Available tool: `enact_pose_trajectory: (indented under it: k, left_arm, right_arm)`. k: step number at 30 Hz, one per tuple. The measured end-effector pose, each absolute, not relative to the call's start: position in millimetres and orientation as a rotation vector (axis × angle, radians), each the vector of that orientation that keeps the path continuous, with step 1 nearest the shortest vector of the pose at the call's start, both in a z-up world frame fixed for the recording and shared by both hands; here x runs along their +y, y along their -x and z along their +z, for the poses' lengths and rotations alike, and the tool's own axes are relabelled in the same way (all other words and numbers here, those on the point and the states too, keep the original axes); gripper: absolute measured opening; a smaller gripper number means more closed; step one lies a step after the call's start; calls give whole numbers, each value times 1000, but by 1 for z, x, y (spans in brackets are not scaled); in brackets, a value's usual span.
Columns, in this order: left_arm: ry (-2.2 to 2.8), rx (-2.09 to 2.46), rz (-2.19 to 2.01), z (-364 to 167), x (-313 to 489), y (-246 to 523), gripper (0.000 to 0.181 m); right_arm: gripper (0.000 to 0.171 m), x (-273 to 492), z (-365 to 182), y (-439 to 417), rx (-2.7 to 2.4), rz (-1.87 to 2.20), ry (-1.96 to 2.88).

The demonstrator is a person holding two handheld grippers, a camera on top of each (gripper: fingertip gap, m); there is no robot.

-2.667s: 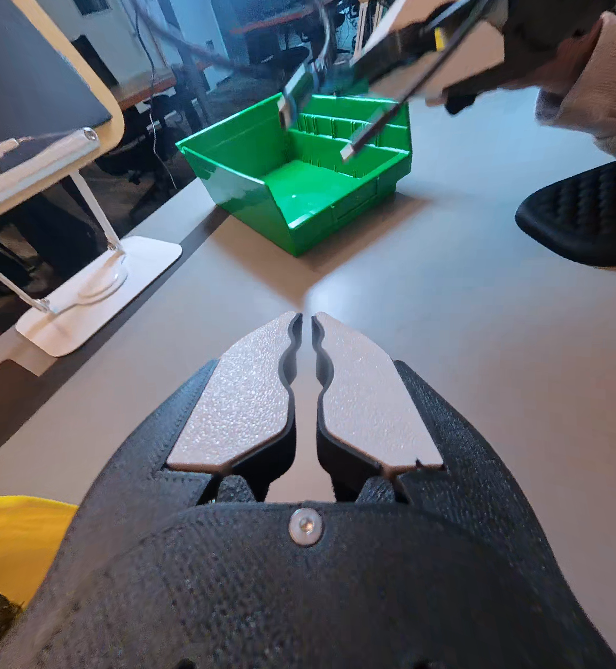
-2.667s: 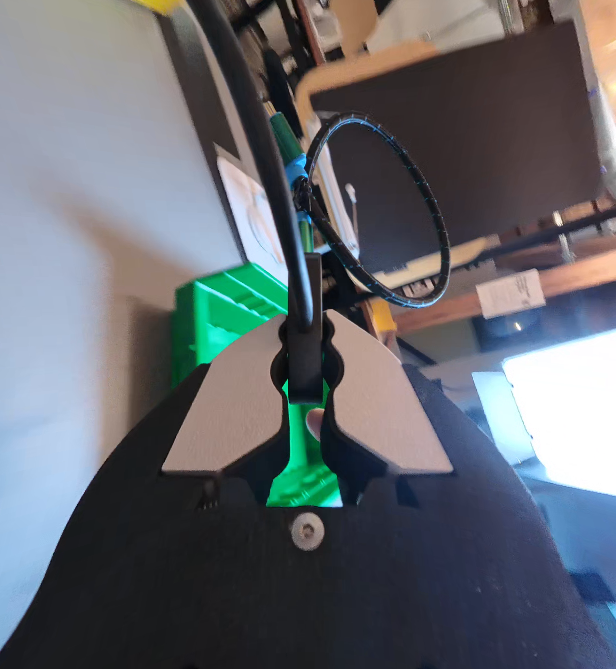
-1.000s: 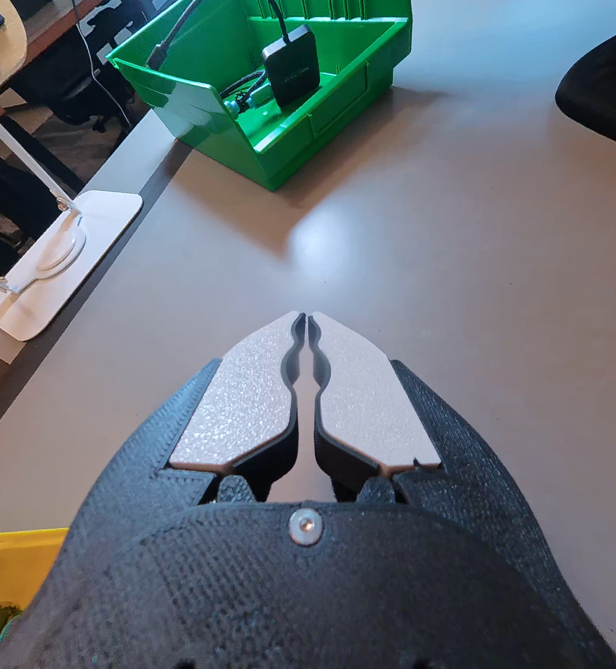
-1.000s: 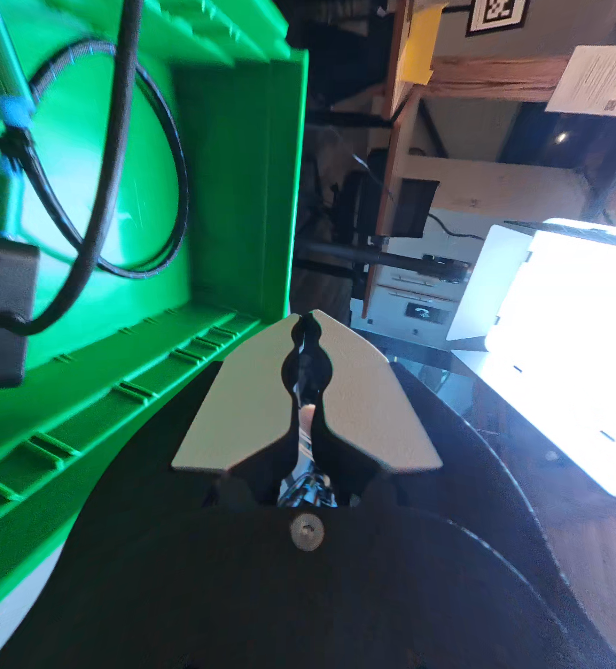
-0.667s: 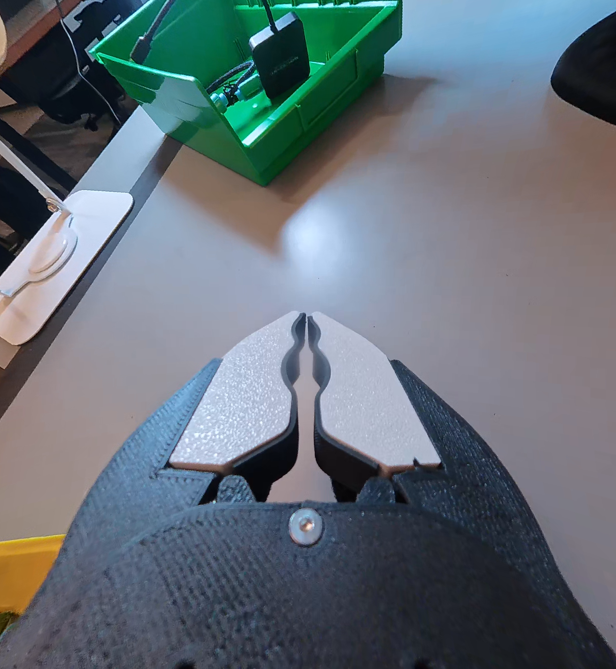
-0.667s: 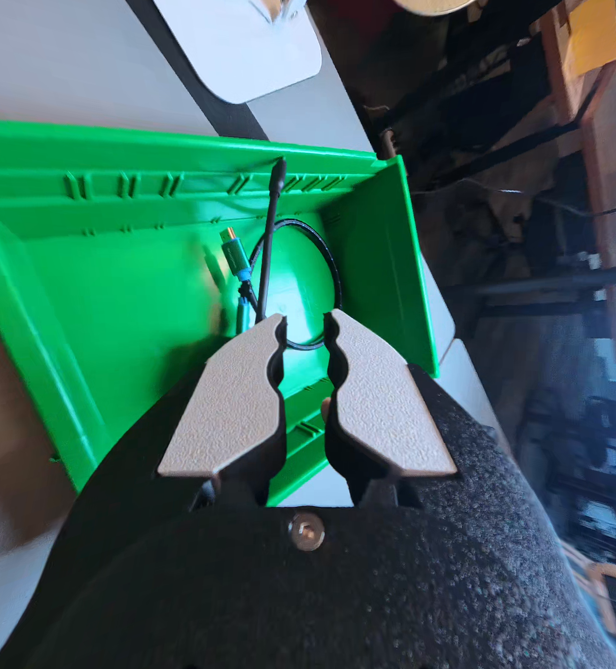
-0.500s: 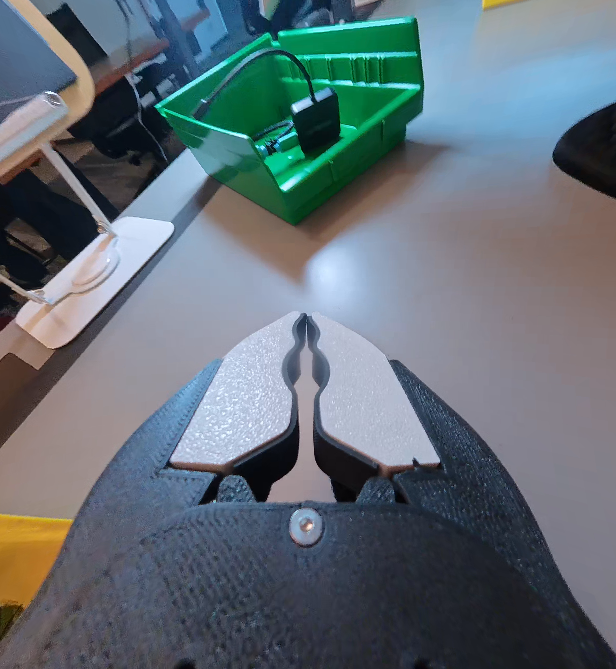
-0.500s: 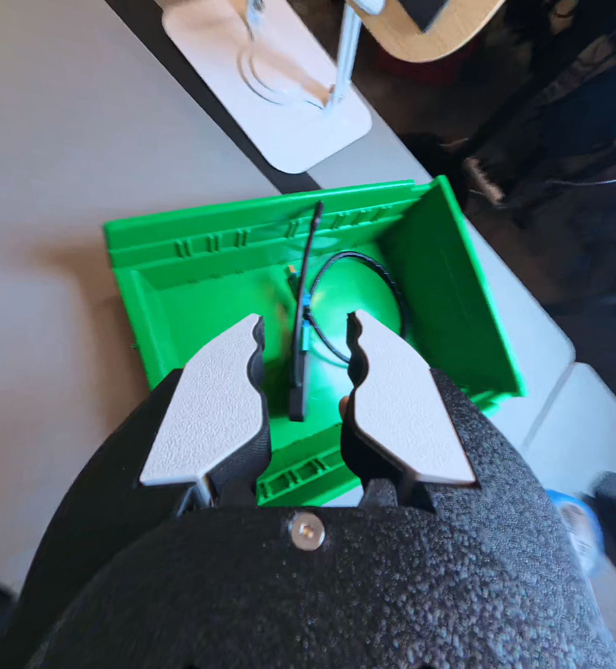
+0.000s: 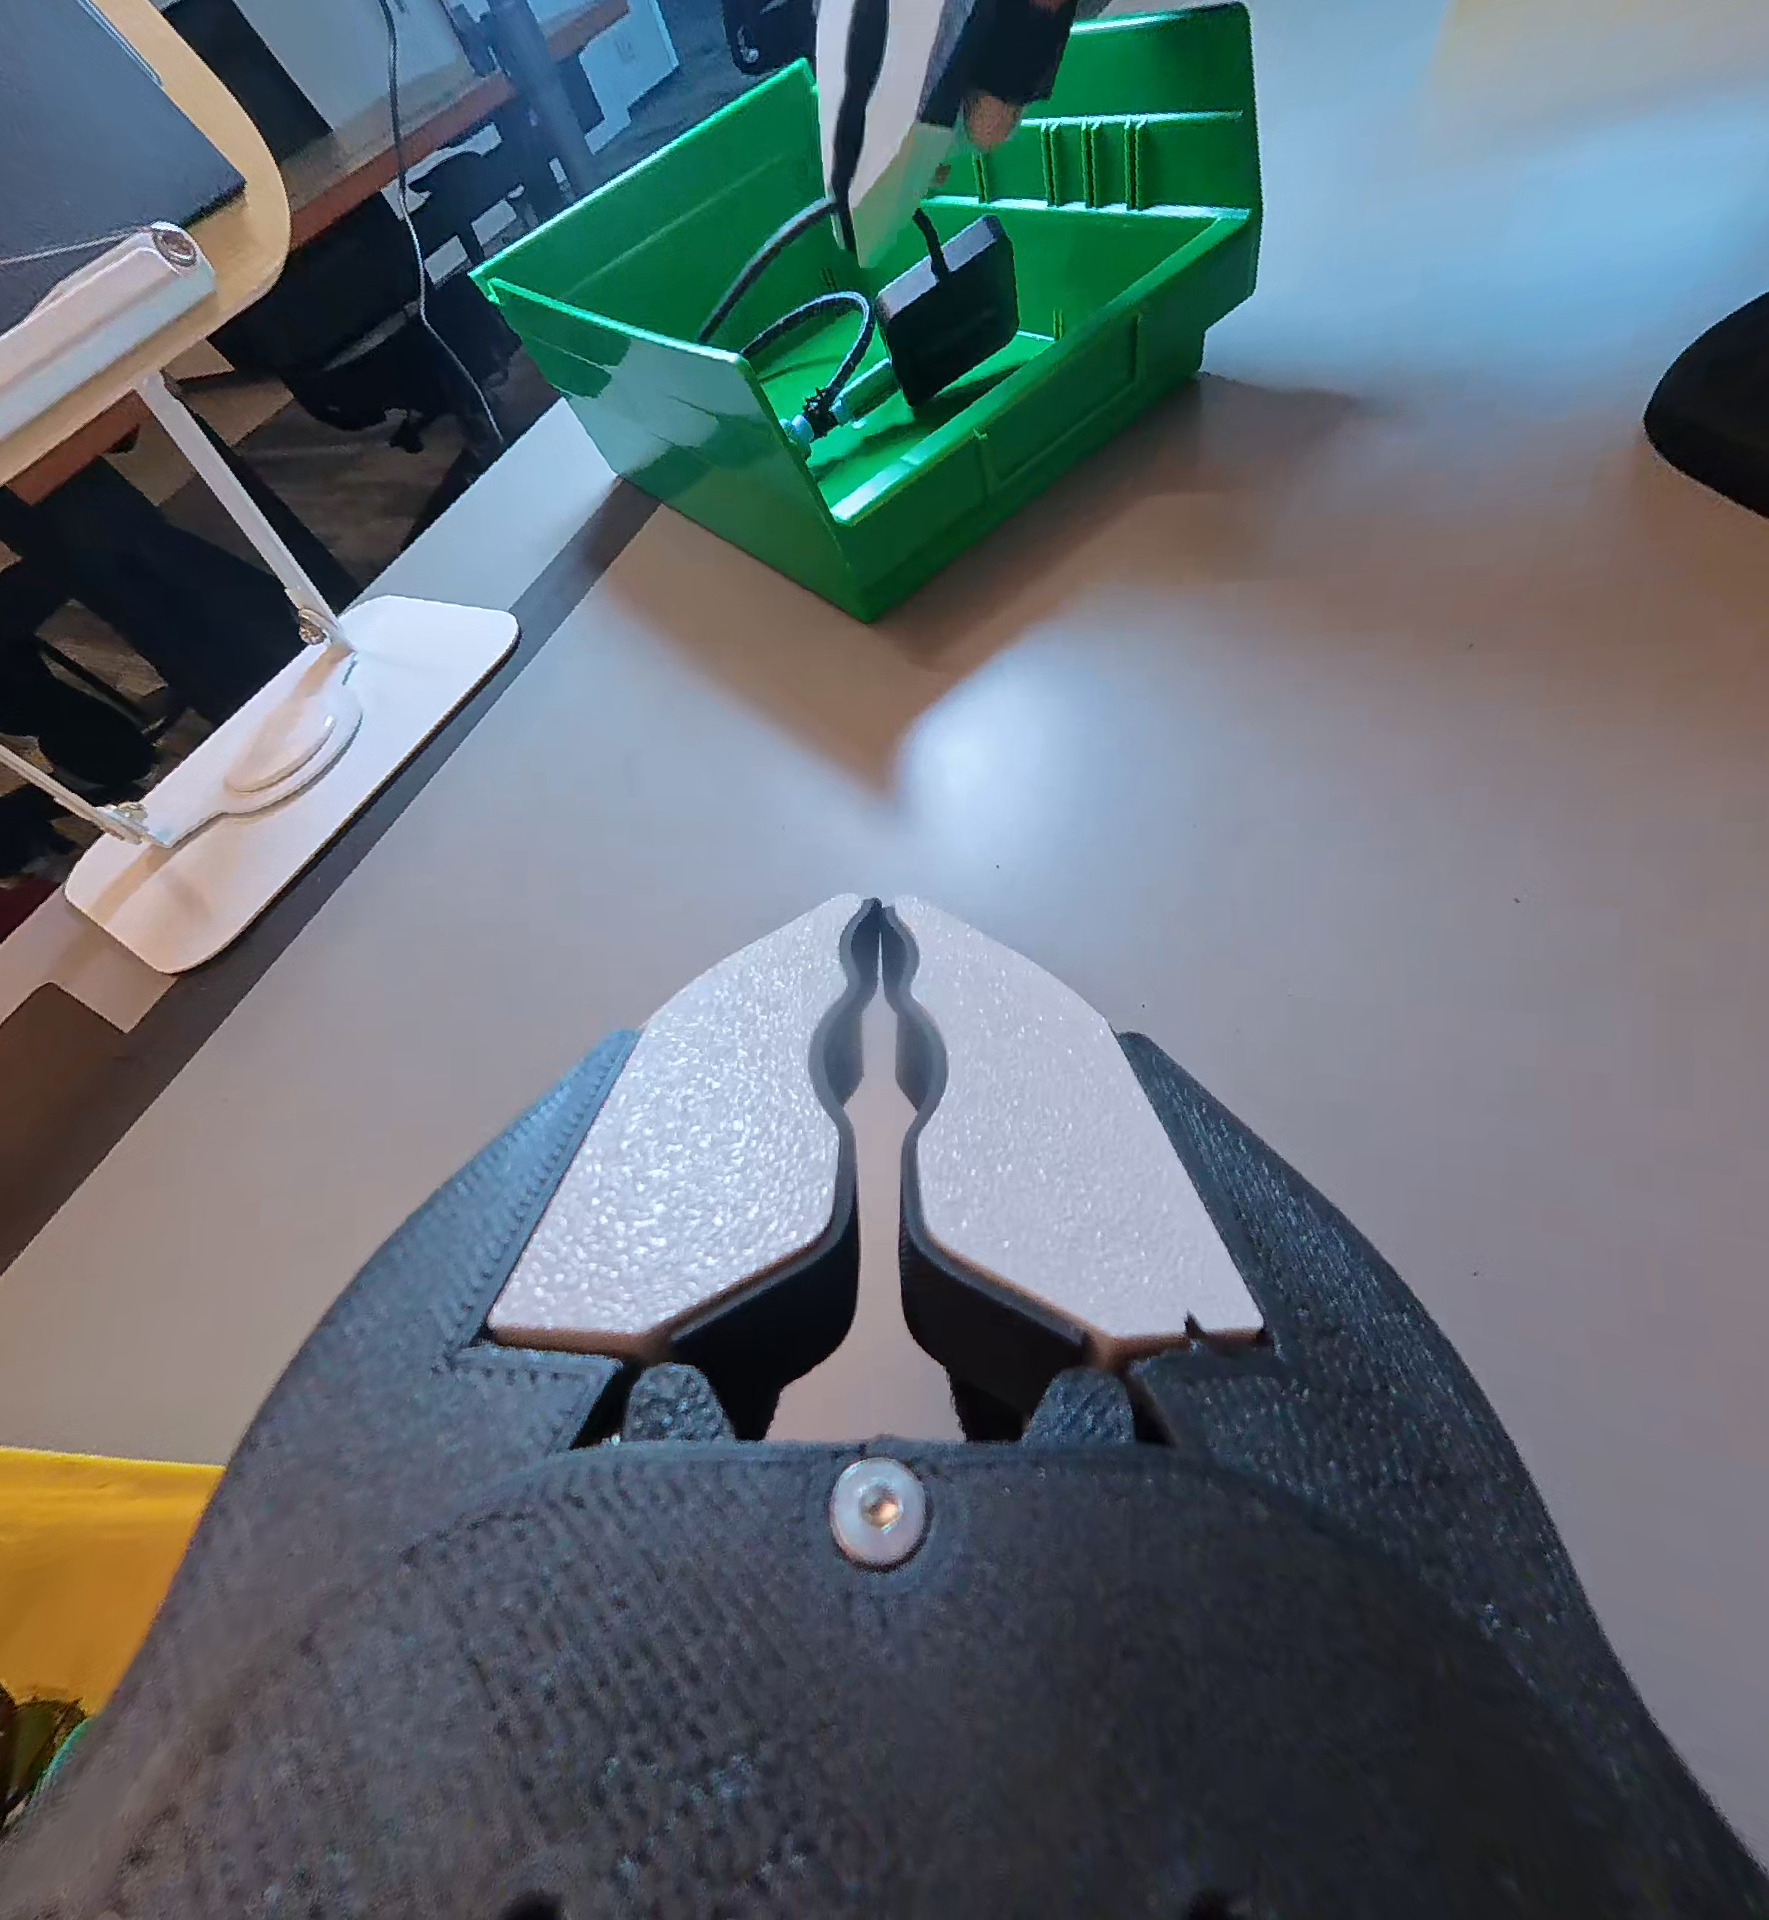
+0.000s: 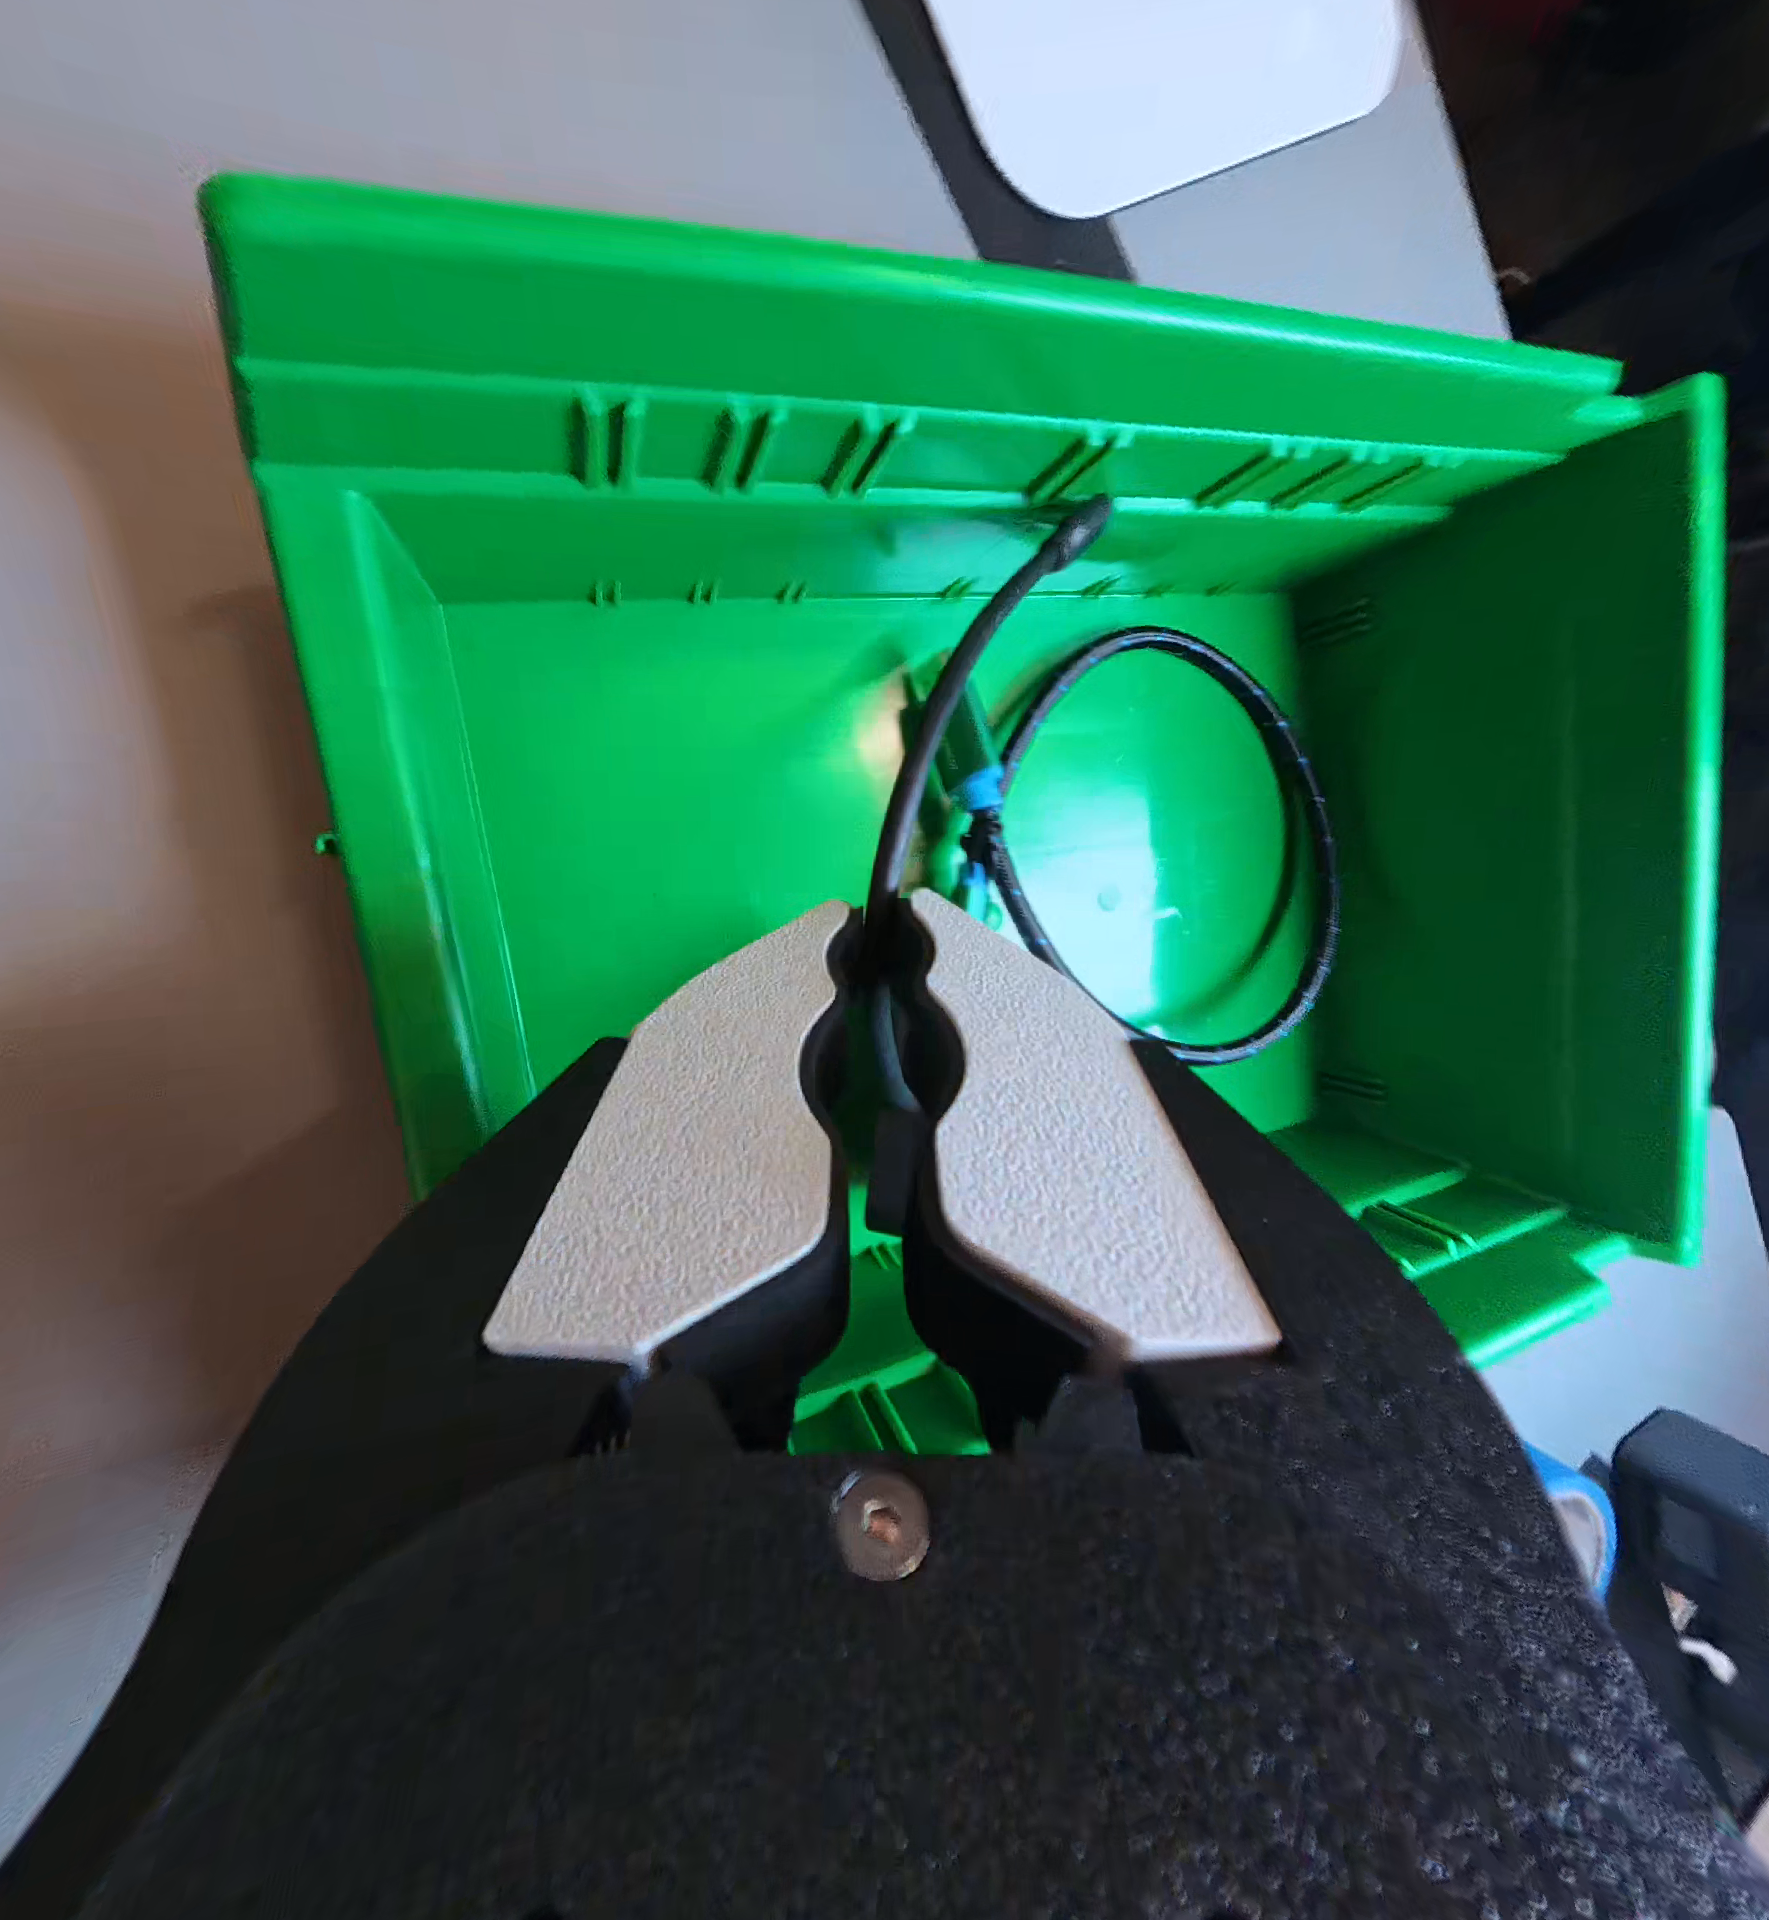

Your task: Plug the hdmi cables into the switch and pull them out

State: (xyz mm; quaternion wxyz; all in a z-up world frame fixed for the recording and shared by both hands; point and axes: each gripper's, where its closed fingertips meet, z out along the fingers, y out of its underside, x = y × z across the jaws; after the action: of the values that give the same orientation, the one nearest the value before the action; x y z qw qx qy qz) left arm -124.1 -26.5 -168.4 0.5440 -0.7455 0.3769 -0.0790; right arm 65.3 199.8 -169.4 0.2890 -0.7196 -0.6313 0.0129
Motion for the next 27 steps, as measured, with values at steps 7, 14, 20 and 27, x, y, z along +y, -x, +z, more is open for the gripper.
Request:
enact_pose_trajectory:
  k: [7,14,20,27]
  left_arm:
    - [1773,917,-179,-171,-27,122,1]
    - [1779,955,-160,-175,-30,119,1]
    - [1770,907,-173,-170,-26,124,1]
    - [1746,759,-174,-143,-23,144,0]
  right_arm:
    - [4,203,-210,-71,-2058,-631,1556]
    - [23,241,-223,-94,-1955,-780,1644]
    - [36,179,-137,-40,-1580,154,1742]
    - [27,63,-84,-15,-1244,913,1574]
